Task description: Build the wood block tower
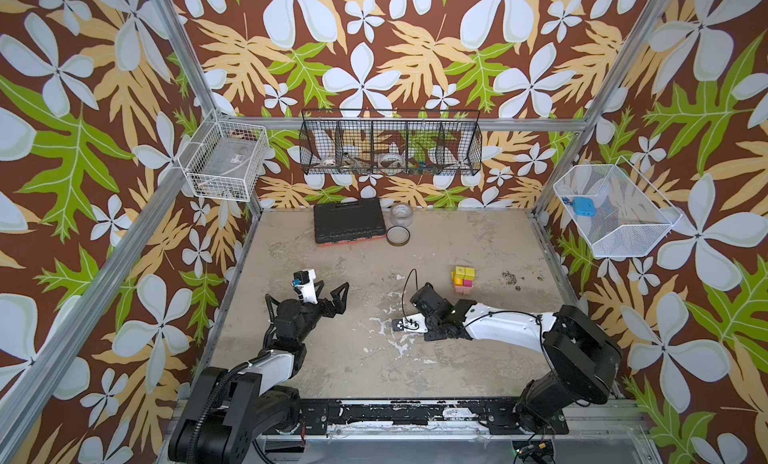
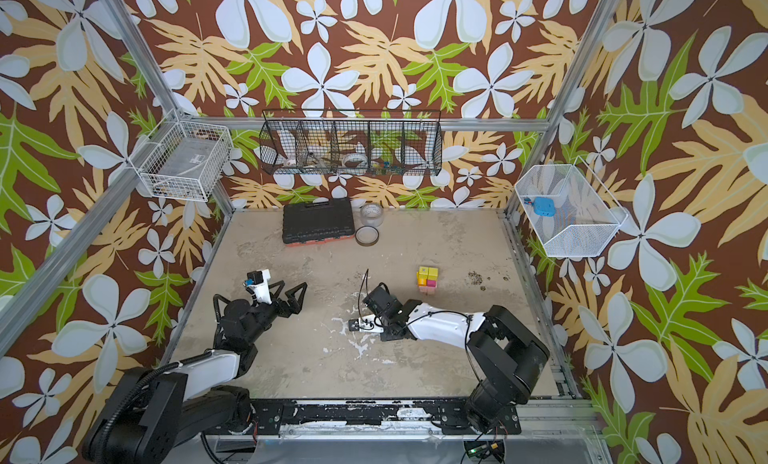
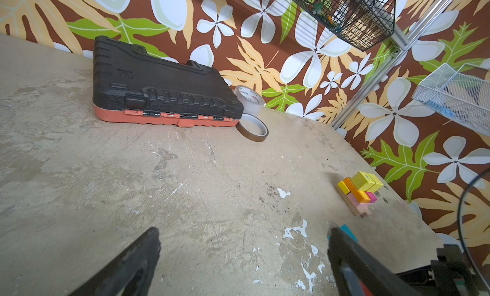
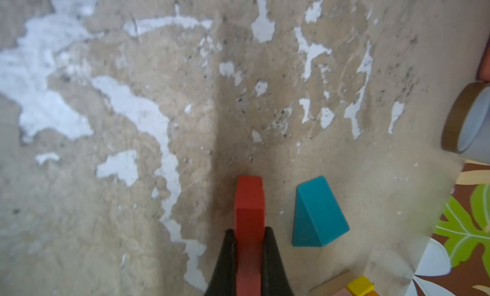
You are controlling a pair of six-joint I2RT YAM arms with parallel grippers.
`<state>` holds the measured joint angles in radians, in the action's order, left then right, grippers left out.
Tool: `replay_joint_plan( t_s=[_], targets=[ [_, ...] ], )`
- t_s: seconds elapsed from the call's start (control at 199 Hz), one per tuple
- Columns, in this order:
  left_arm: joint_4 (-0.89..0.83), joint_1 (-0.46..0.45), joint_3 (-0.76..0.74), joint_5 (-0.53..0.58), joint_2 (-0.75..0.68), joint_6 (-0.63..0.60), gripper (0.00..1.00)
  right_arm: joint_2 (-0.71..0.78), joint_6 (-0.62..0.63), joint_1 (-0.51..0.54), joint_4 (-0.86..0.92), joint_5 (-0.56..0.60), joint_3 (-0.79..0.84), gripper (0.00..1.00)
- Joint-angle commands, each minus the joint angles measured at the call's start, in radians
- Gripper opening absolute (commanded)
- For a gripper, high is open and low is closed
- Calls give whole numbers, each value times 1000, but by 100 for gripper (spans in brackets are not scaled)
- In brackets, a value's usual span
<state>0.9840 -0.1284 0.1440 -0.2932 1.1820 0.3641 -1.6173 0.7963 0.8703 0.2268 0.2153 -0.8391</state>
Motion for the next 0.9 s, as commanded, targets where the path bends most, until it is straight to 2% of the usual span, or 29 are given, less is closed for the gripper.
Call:
replay_joint_plan(
  t_s=[0.0, 0.08, 0.181, 0.271, 0.376, 0.682, 0.752, 0.793, 0.853, 0.898],
  targets=[
    [36, 1, 2, -6, -2, 4, 100, -7, -105, 27, -106, 127, 40, 0],
    [36, 2, 2, -8, -2, 4, 100, 1, -124, 49, -154, 160, 79, 0],
    [36, 2, 3, -7, -2, 4, 100, 23, -150, 83, -186, 187, 116, 8],
    [36, 2, 2, -8, -2, 4, 100, 44, -183, 103, -190, 151, 139, 14],
    [36, 1, 3, -7, -3, 4, 100, 68, -210, 114, -199, 94, 167, 28],
    [38, 1, 0, -9, -4, 4, 100, 189, -216, 113, -81, 5, 129, 50],
    [38, 1, 1, -10, -4, 4, 100, 218, -220, 72, -36, -82, 107, 54],
    [38, 1, 1, -11, -4, 4, 100, 228, -220, 36, -7, -164, 93, 55],
    [38, 1, 1, -12, -4, 3, 100, 226, -220, -23, 47, -289, 74, 64],
    [38, 1, 0, -13, -4, 2, 100, 206, -212, -71, 102, -391, 49, 65]
  ],
)
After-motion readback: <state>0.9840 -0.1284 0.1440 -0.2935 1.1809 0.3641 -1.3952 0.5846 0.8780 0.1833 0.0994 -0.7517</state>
